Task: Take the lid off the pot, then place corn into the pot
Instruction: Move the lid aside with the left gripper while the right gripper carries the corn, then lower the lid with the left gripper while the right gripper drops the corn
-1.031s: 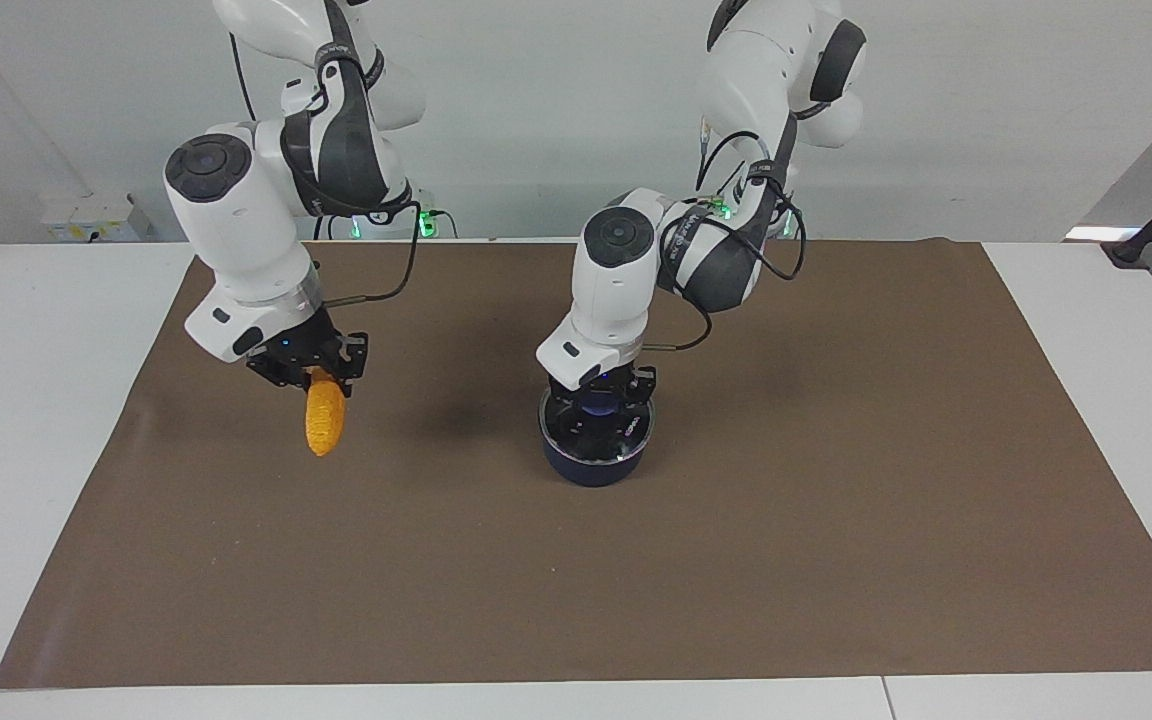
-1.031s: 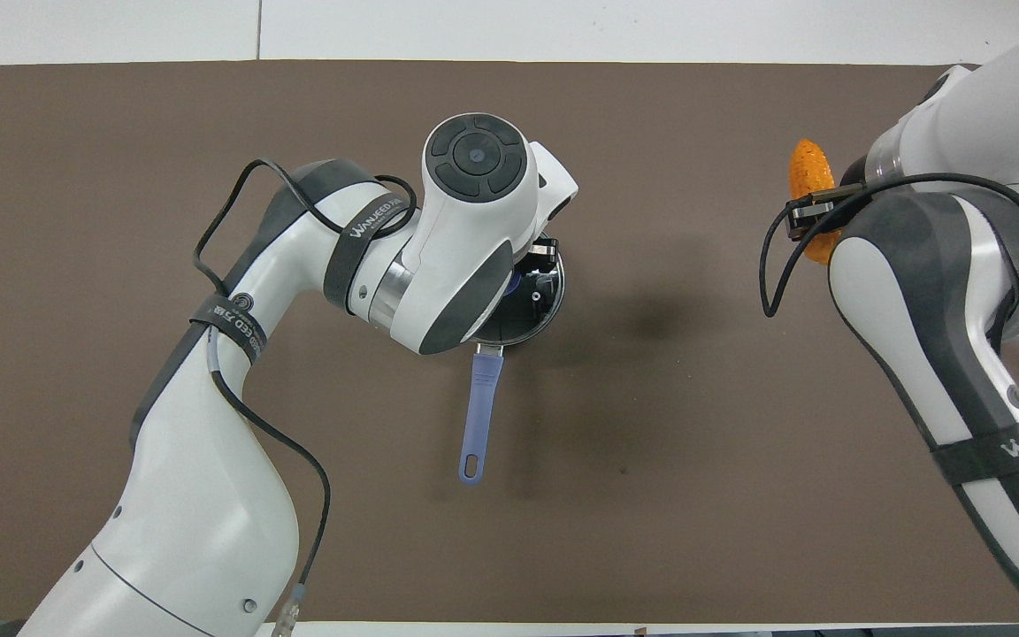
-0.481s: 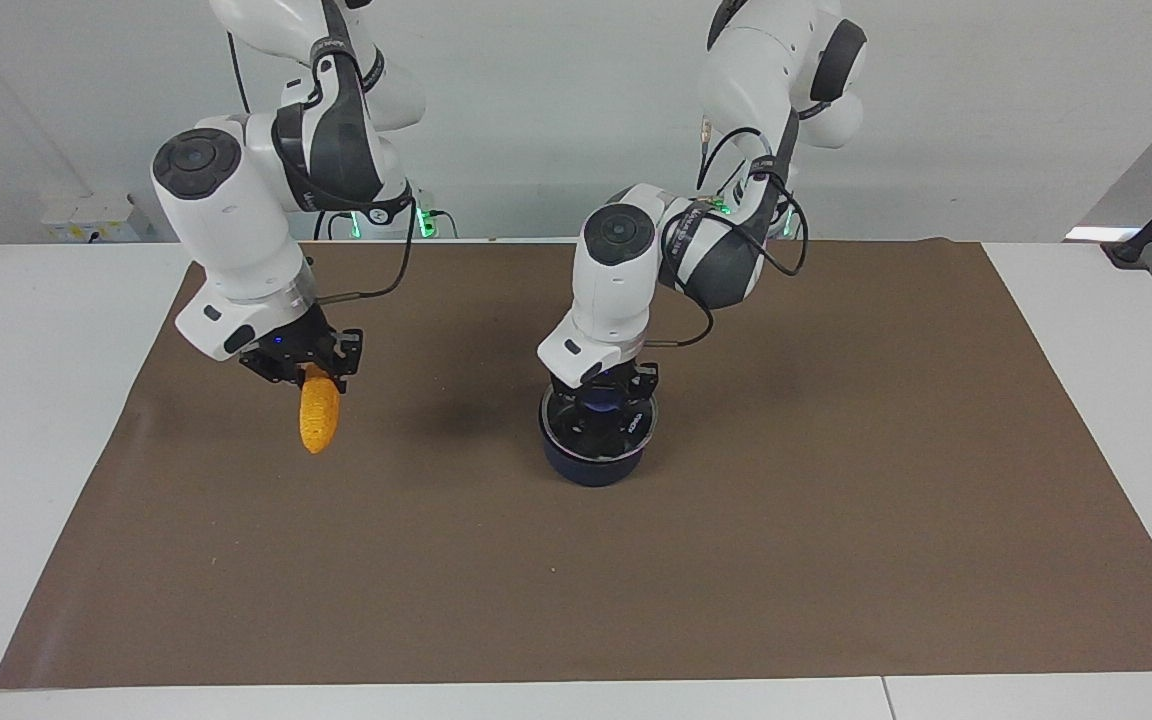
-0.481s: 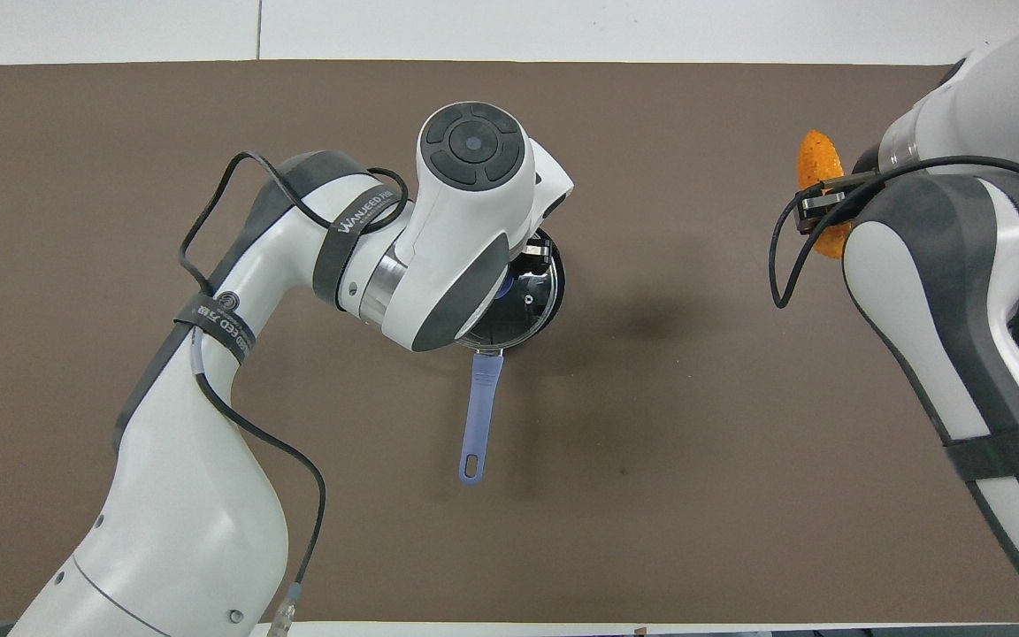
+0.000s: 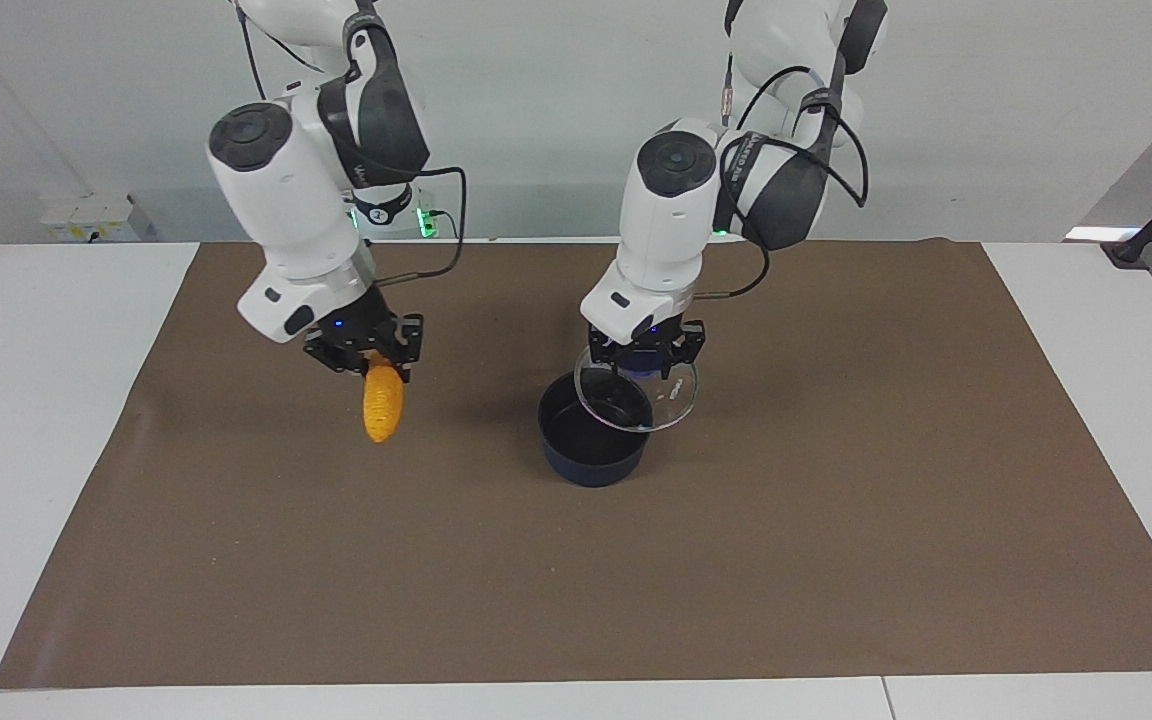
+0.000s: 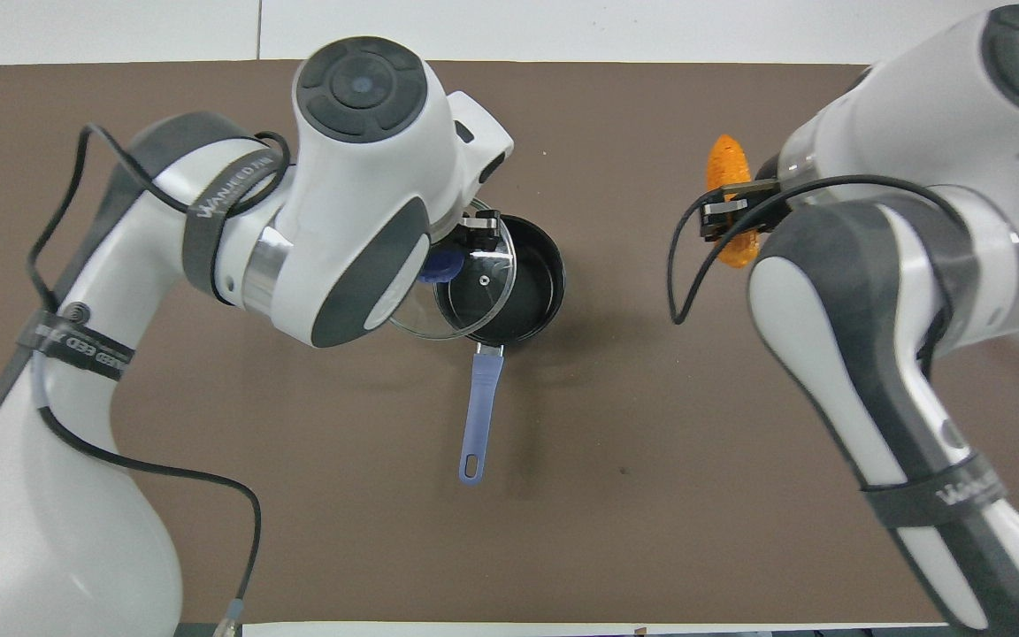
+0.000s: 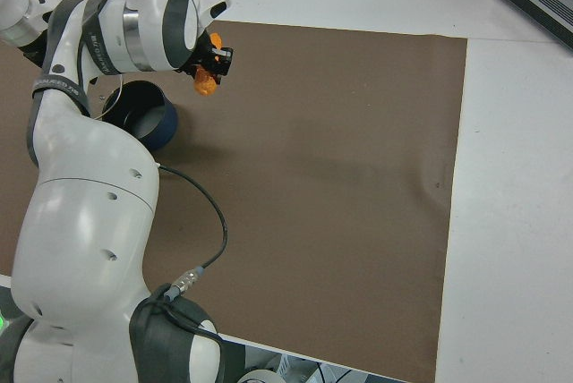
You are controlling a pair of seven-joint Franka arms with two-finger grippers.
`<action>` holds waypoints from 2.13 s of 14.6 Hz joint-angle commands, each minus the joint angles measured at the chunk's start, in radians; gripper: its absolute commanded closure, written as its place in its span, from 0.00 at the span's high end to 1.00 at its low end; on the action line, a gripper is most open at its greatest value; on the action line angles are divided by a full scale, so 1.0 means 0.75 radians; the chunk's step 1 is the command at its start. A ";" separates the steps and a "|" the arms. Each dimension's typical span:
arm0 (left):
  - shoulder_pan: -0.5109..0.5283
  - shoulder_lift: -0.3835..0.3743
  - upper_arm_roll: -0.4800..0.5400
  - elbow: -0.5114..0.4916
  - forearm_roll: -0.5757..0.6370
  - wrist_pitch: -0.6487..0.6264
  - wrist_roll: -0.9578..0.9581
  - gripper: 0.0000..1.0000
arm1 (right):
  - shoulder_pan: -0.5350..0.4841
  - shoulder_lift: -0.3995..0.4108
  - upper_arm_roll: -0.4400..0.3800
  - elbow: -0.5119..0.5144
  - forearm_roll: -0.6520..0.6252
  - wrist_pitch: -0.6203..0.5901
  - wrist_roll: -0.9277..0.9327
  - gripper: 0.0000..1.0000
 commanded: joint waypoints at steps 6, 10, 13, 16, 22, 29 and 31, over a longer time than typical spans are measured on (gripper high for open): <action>0.420 -0.065 -0.006 -0.060 -0.025 -0.069 0.420 0.29 | 0.293 0.300 -0.003 0.229 0.010 0.101 0.235 0.00; 0.653 -0.092 -0.006 -0.144 -0.025 -0.005 0.701 0.29 | 0.353 0.378 -0.001 0.252 0.003 0.159 0.364 0.00; 0.774 -0.183 -0.004 -0.425 -0.025 0.252 0.822 0.29 | 0.416 0.397 0.008 0.227 0.024 0.263 0.366 0.00; 0.823 -0.223 0.002 -0.630 -0.023 0.449 0.826 0.29 | 0.412 0.405 0.010 0.176 0.026 0.332 0.350 0.00; 0.866 -0.235 0.002 -0.814 -0.021 0.543 0.802 0.29 | 0.414 0.389 0.010 0.027 0.091 0.516 0.172 0.00; 0.883 -0.237 0.002 -0.917 -0.021 0.625 0.799 0.33 | 0.437 0.374 0.012 0.055 0.094 0.470 0.182 1.00; 0.883 -0.237 0.004 -0.917 -0.021 0.623 0.804 0.54 | 0.422 0.366 0.000 0.125 0.089 0.364 0.182 1.00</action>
